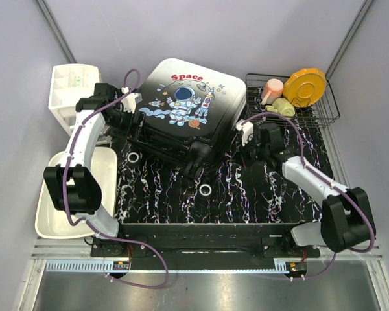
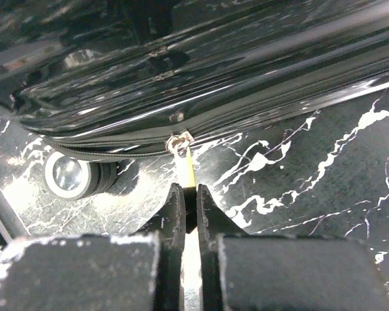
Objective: Open, take out, and arrange the luggage
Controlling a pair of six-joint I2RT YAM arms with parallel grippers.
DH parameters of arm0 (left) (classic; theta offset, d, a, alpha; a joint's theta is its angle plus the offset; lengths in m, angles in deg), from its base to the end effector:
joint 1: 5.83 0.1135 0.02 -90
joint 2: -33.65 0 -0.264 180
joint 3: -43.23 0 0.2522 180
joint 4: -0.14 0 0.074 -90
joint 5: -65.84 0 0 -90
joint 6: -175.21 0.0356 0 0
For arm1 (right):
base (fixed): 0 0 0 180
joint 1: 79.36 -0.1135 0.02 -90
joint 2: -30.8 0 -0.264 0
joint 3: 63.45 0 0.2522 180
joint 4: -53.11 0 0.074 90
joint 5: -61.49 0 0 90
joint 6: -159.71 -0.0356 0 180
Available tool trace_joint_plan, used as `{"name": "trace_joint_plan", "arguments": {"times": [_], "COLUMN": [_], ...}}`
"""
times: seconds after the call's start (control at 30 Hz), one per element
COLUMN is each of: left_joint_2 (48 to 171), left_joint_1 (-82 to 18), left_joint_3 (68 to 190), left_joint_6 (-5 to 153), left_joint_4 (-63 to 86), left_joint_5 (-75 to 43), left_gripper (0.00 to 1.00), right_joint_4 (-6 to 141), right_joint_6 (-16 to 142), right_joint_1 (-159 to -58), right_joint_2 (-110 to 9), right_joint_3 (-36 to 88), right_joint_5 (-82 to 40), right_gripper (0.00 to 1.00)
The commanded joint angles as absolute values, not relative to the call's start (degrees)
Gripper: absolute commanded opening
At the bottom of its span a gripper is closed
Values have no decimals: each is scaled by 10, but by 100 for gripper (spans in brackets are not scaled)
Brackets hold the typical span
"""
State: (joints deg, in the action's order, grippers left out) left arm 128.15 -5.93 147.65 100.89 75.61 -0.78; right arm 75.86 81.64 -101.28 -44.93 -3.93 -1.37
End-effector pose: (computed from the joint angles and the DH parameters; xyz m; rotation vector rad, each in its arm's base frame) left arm 0.3333 -0.0147 0.3230 0.4778 2.5888 -0.4619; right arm 0.2530 0.1193 0.2325 -0.8912 2.0498 0.6262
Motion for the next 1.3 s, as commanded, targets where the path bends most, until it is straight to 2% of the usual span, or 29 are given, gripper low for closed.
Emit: {"name": "trace_joint_plan", "arguments": {"times": [0.0,0.1,0.2,0.3,0.47,0.6,0.93,1.1,1.17,1.27], "left_joint_2": [1309,1277,1188,1102,1021,1022,1099,1106,1107,1113], "left_joint_1": [-38,-39,-90,-128,-270,-307,-424,-444,-445,-444], "left_joint_3": [1504,1505,1471,1420,1331,1273,1292,1254,1248,1244], "left_joint_6": [1020,1035,1050,1031,955,902,859,836,835,848], "left_joint_4": [674,689,669,658,656,621,560,533,527,533], "left_joint_5": [-39,50,59,69,42,89,76,8,-16,-79], "left_gripper": [86,91,98,99,99,99,99,99,96,83], "right_joint_4": [771,784,783,779,762,735,675,647,640,639], "right_joint_6": [838,806,777,766,745,724,653,622,609,586], "right_joint_1": [-937,-937,-938,-939,-963,-993,-1067,-1096,-1100,-1101], "right_joint_2": [-492,-516,-523,-520,-512,-513,-525,-533,-537,-537], "right_joint_3": [43,63,58,46,31,23,18,32,37,43], "right_joint_5": [52,120,143,147,146,132,103,83,77,71], "right_gripper": [0,0,0,0,0,0,0,0,0,0]}}
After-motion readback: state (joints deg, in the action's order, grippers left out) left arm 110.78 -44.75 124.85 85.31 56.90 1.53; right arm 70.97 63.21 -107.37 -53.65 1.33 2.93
